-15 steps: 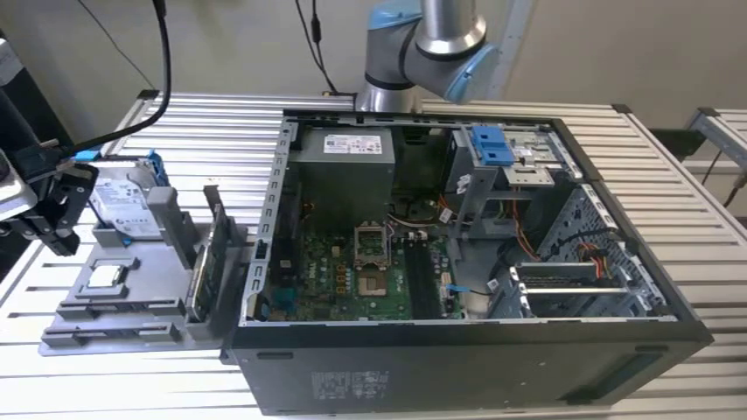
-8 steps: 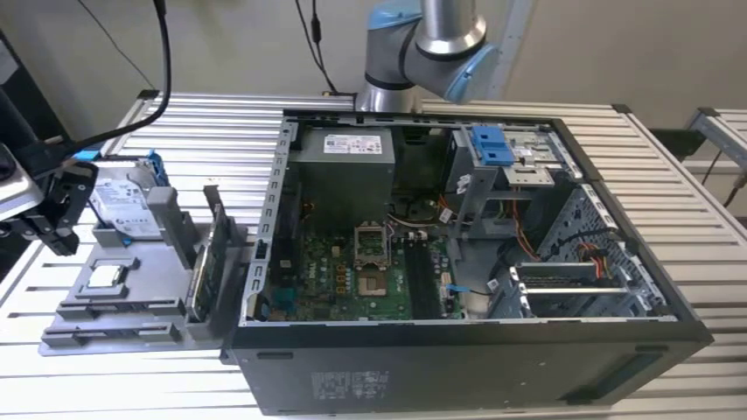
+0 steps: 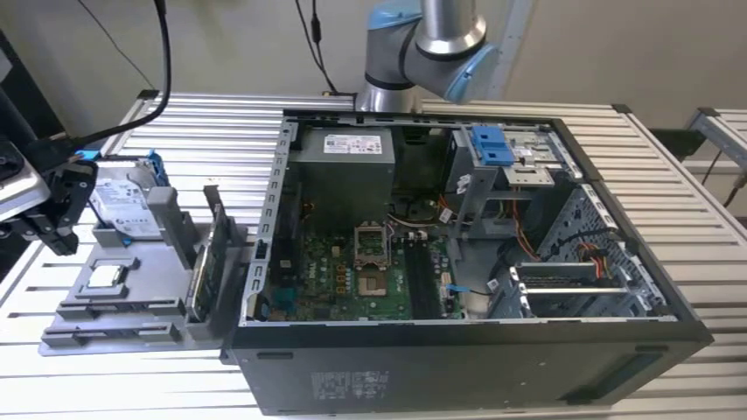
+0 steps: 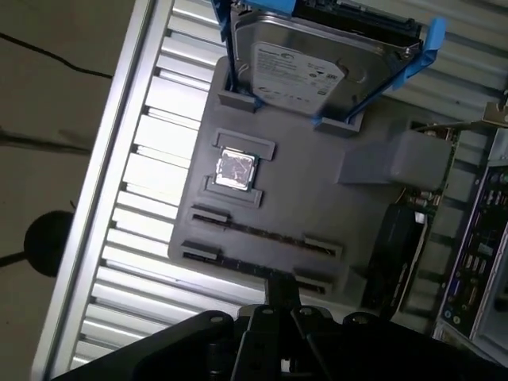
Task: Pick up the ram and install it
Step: 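Pick up the ram and move it above insertion slot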
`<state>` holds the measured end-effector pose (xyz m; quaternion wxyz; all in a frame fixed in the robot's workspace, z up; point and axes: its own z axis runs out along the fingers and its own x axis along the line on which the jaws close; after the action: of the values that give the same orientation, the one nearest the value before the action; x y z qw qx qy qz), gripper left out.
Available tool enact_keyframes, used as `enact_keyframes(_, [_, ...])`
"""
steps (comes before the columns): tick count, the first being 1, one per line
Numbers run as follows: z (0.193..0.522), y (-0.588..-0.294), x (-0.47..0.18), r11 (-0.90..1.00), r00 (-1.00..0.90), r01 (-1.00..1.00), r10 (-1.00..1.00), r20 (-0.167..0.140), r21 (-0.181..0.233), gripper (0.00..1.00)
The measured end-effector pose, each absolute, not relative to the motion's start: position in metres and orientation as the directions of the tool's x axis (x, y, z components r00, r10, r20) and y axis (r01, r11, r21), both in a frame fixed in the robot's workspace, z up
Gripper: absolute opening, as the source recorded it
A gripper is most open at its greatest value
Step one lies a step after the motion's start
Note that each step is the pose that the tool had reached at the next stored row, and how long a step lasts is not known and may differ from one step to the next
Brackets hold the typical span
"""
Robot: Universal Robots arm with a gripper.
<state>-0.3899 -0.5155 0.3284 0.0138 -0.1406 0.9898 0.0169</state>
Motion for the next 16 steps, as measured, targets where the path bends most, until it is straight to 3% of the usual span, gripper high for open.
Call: enact_keyframes(16, [0.3281,-0.5155,-0.3905,0.902,-0.903,-0.43,-0.43,-0.032,0.028,0.11])
